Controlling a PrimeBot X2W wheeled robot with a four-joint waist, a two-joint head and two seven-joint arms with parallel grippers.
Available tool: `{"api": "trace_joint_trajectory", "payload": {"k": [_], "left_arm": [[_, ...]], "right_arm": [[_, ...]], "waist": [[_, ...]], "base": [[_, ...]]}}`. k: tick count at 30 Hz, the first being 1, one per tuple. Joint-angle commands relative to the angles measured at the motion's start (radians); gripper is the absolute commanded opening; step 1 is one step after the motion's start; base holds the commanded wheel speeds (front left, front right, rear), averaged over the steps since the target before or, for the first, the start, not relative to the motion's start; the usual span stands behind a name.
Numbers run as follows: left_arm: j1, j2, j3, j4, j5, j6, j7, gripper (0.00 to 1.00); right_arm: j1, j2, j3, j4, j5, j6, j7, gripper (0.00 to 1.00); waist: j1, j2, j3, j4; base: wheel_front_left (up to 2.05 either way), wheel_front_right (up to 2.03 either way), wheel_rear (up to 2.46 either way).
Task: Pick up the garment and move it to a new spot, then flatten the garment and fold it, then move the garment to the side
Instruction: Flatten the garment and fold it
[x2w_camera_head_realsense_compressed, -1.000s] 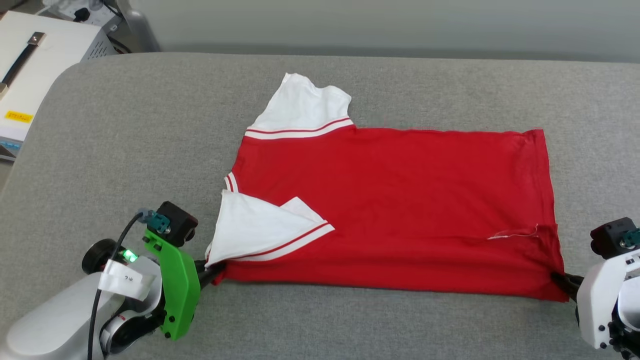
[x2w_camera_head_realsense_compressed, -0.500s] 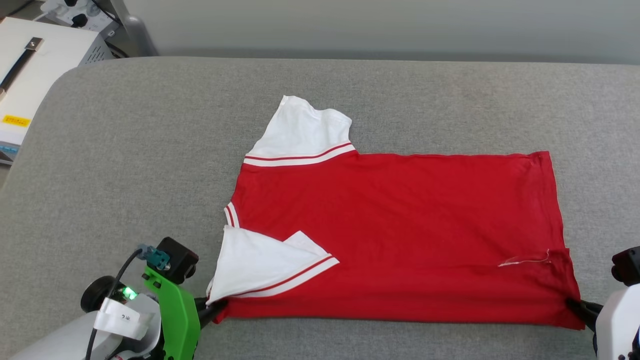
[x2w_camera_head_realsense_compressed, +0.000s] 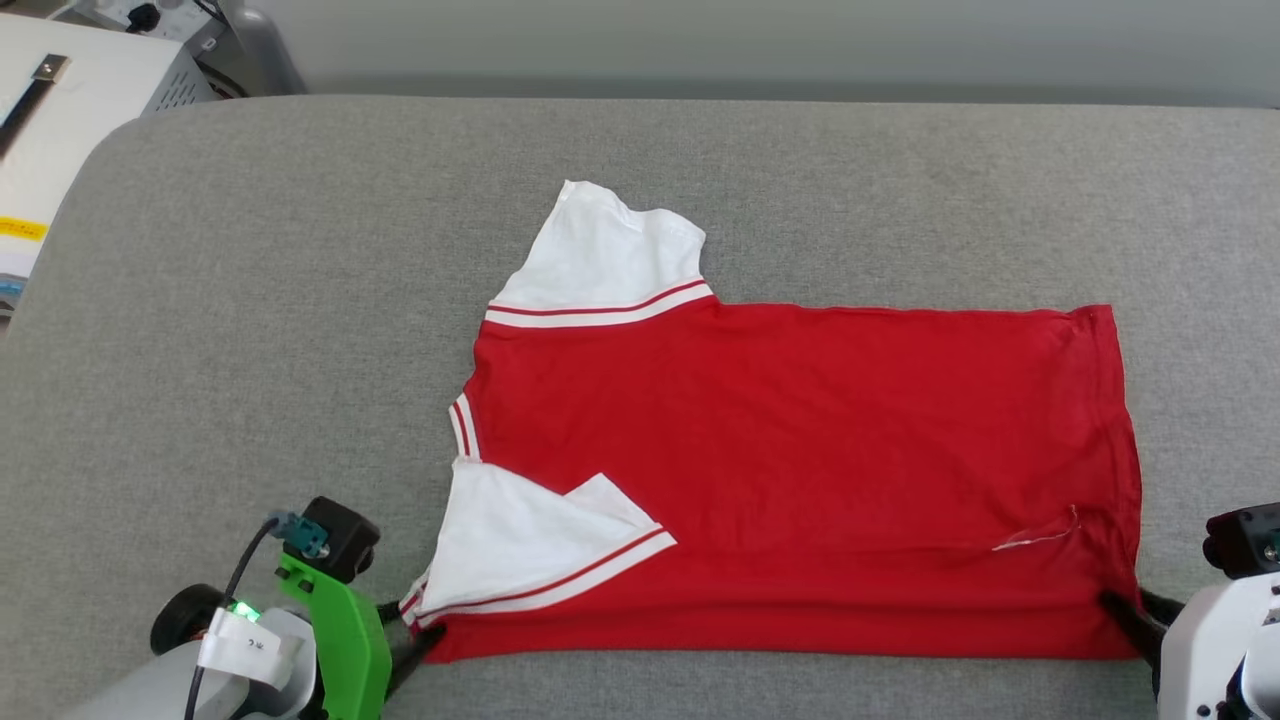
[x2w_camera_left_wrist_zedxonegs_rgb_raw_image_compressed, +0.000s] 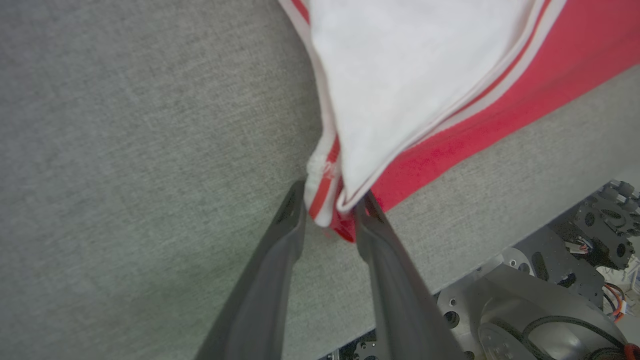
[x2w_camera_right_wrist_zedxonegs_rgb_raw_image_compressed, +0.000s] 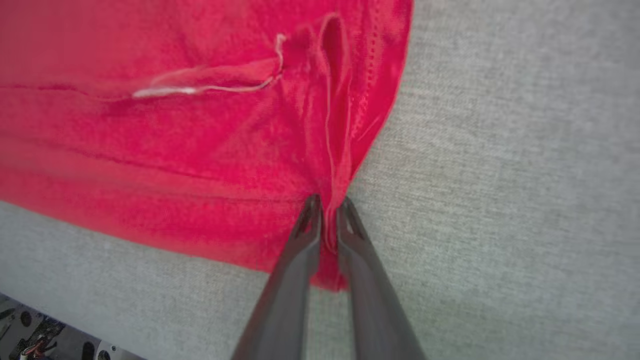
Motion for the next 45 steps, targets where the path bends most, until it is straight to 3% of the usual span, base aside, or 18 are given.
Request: {"api": "trace_joint_trajectory", "payload": {"k": [1,6,13,17,21,25,29,36,45], "left_arm": [[0.014,0.018,0.005,0.003,0.010,0.009,-0.013,1.00],[0.000,0.083,0.021,-0.076,0.042,0.034,-0.020,1.00],[-0.082,0.167,0.106,-0.203,0.069,0.092,-0.045,1.00],[-0.159,0.136,0.167,-0.201,0.114,0.135,-0.117,1.00],[-0.244,0.075,0.199,-0.150,0.147,0.138,-0.162,1.00],[-0.341,0.016,0.220,-0.067,0.150,0.111,-0.166,1.00],[-0.459,-0.030,0.224,0.028,0.139,0.054,-0.107,1.00],[-0.679,-0.086,0.187,0.185,0.076,-0.055,0.167,1.00],[-0.889,-0.154,0.124,0.302,0.016,-0.100,0.462,1.00]], "right_arm": [[-0.018,0.009,-0.011,0.006,-0.015,-0.001,-0.042,1.00],[-0.014,0.024,-0.071,-0.045,-0.069,-0.001,-0.172,1.00],[-0.051,0.128,-0.190,-0.160,-0.196,-0.001,-0.355,1.00],[-0.082,0.204,-0.227,-0.227,-0.268,-0.001,-0.444,1.00],[-0.119,0.271,-0.245,-0.289,-0.323,-0.001,-0.524,1.00],[-0.150,0.307,-0.223,-0.325,-0.345,-0.001,-0.543,1.00],[-0.177,0.324,-0.189,-0.347,-0.348,-0.001,-0.542,1.00],[-0.240,0.329,-0.144,-0.333,-0.357,-0.001,-0.562,1.00],[-0.317,0.328,-0.095,-0.292,-0.356,-0.001,-0.595,1.00]], "waist": [[0.0000,0.0000,-0.026,0.010],[0.0000,0.0000,-0.067,0.018],[0.0000,0.0000,-0.080,0.010],[0.0000,0.0000,-0.061,-0.004],[0.0000,0.0000,-0.016,-0.032],[0.0000,0.0000,0.051,-0.066],[0.0000,0.0000,0.137,-0.101],[0.0000,0.0000,0.275,-0.160],[0.0000,0.0000,0.401,-0.211]], "base": [[0.00,0.00,0.00],[0.00,0.00,0.00],[0.00,0.00,0.00],[0.00,0.00,0.00],[0.00,0.00,0.00],[0.00,0.00,0.00],[0.00,0.00,0.00],[0.00,0.00,0.00],[0.00,0.00,0.00]]}}
